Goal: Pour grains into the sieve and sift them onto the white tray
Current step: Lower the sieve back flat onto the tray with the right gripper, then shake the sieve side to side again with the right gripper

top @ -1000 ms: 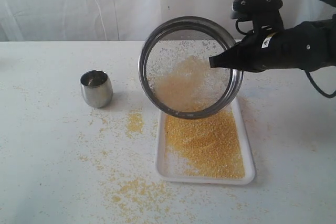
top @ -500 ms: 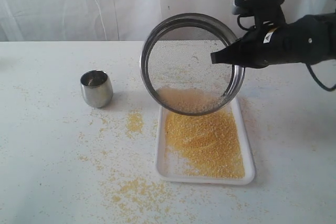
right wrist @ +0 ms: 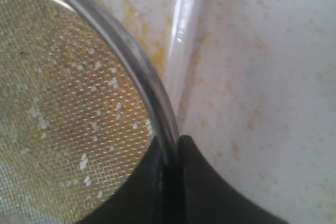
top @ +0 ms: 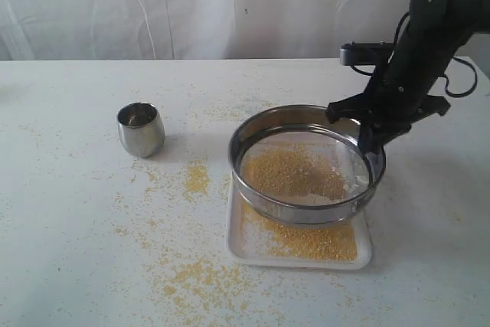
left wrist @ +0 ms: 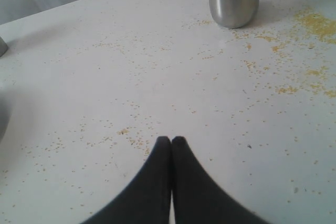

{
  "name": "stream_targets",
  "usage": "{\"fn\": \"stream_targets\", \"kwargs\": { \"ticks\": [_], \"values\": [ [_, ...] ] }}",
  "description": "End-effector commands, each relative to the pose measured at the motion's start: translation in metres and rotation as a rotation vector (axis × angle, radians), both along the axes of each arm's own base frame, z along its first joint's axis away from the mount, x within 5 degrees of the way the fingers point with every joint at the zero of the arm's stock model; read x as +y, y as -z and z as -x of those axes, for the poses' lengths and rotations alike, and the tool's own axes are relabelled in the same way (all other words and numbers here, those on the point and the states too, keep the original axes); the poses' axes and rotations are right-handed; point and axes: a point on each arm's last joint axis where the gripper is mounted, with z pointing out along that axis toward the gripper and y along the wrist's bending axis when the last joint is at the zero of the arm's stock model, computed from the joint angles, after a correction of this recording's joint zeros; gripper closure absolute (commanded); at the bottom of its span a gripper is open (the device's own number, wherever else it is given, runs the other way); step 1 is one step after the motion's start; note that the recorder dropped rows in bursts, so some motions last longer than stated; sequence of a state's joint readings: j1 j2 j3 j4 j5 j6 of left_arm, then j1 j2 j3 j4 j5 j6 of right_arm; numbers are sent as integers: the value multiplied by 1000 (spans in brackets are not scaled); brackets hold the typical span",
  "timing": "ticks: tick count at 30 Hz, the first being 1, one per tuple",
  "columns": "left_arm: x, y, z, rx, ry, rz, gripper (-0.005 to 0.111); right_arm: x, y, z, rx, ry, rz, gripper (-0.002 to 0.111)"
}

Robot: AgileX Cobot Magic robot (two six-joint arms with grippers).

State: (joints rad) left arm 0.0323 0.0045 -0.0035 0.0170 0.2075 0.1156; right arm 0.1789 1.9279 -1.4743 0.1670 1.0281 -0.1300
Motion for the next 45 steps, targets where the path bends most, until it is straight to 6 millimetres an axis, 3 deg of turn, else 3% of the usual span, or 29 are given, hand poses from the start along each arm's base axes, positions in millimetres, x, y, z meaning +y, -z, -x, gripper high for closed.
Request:
{"fn": "stream_targets", "kwargs": {
  "ticks": [1, 3, 6, 8, 11, 14, 17, 20, 23, 26, 28, 31, 33, 37, 39, 42, 45],
  "values": [
    [-1, 1, 0, -1, 9, 3, 107, -1, -21, -27, -252, 82, -81, 108],
    [-1, 1, 0, -1, 9, 3, 107, -1, -18, -17, -116, 115, -93, 108],
    [-1, 1, 0, -1, 9, 3, 107, 3, -10, 4, 83, 26, -63, 108],
    [-1, 1, 0, -1, 9, 3, 107, 3, -8, 0, 10, -35, -51, 108],
    [-1, 1, 0, -1, 9, 3, 107, -1, -10, -23, -212, 25, -51, 108],
    [-1, 1, 0, -1, 9, 3, 107, -1, -7, -15, -93, 136, -91, 108],
    [-1, 1, 0, -1, 9, 3, 107, 3, 3, 4, 87, 91, -70, 108],
    [-1, 1, 0, -1, 9, 3, 107, 6, 8, -7, -73, -5, -59, 108],
    [-1, 1, 0, -1, 9, 3, 107, 4, 8, -25, -236, 68, -77, 108],
    [-1, 1, 0, -1, 9, 3, 107, 5, 14, -8, -19, 161, -90, 108],
    [-1, 1, 0, -1, 9, 3, 107, 8, 19, 3, 74, 115, -73, 108],
    [-1, 1, 0, -1, 9, 3, 107, 8, 20, -11, -106, 28, -55, 108],
    [-1, 1, 0, -1, 9, 3, 107, 6, 19, -21, -198, 76, -74, 108],
    [-1, 1, 0, -1, 9, 3, 107, 9, 23, 2, 62, 144, -113, 108],
    [-1, 1, 0, -1, 9, 3, 107, 12, 25, 3, 32, 71, -105, 108],
    [-1, 1, 0, -1, 9, 3, 107, 10, 24, -18, -205, 16, -88, 108],
    [-1, 1, 0, -1, 9, 3, 107, 9, 25, -11, -84, 162, -139, 108]
  ]
}}
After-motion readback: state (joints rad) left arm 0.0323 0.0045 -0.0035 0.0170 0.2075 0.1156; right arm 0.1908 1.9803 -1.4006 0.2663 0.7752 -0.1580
